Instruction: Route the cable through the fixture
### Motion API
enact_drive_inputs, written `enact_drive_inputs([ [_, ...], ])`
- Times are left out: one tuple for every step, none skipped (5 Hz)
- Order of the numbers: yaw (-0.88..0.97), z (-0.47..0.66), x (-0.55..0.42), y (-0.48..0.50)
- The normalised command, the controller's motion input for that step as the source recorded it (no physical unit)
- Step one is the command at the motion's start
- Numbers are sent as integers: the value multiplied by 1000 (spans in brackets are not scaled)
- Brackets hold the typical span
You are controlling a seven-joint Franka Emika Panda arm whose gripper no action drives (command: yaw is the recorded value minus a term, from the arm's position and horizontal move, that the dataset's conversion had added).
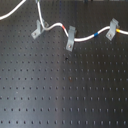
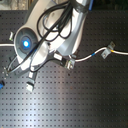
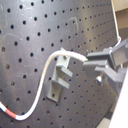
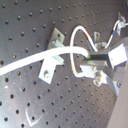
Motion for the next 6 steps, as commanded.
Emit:
enact_drive_inputs([
  [-323,296,-118,69],
  [-320,287,-124,8],
  [-300,276,-120,-45],
  [-194,305,-74,-60],
  [-40,333,-7,-7],
  [31,356,-43,65],
])
